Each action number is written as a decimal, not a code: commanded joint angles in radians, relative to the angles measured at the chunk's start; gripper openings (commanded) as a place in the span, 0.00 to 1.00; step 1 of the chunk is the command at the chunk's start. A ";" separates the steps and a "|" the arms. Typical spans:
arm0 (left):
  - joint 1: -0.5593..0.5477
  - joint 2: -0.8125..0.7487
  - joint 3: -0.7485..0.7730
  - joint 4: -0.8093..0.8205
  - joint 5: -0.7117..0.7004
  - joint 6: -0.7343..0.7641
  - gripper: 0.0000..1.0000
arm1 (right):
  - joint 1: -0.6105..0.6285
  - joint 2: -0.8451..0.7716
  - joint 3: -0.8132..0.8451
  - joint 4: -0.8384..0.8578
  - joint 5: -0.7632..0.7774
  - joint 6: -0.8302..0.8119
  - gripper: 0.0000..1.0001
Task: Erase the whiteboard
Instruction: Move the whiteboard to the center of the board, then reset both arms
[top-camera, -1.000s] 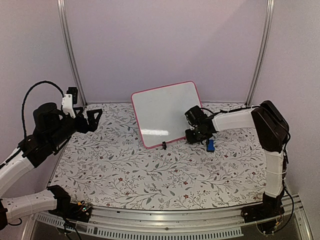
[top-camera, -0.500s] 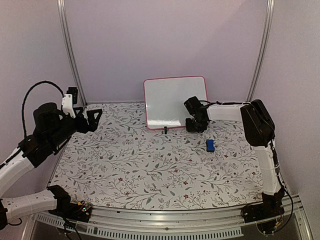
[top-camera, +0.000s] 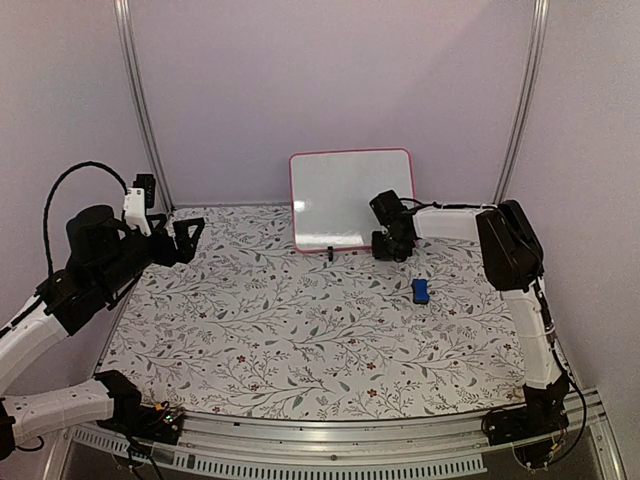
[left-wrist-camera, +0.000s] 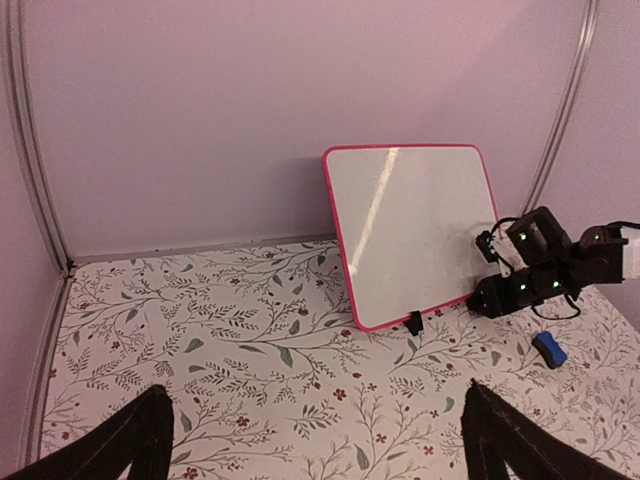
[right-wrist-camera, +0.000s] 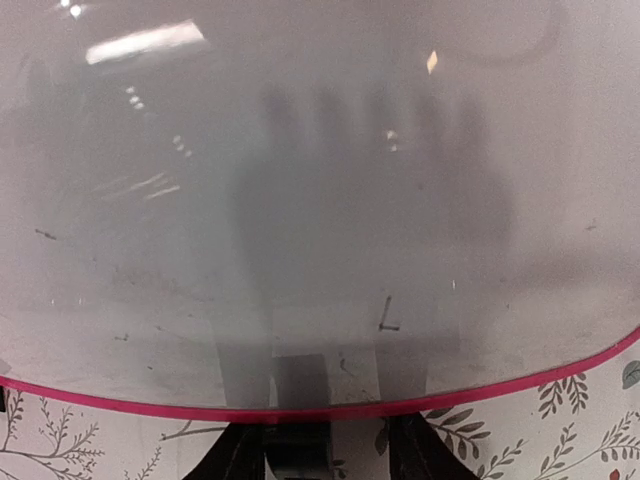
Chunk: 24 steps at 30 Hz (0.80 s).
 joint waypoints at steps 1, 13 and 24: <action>-0.009 -0.012 0.000 0.001 -0.006 -0.002 1.00 | -0.024 -0.023 -0.116 0.011 -0.033 0.004 0.47; -0.008 -0.010 0.002 -0.001 -0.005 -0.003 1.00 | 0.039 -0.436 -0.504 0.141 -0.130 -0.085 0.99; -0.007 -0.001 0.004 -0.005 -0.007 -0.003 1.00 | 0.099 -0.966 -0.737 0.204 -0.138 -0.163 0.99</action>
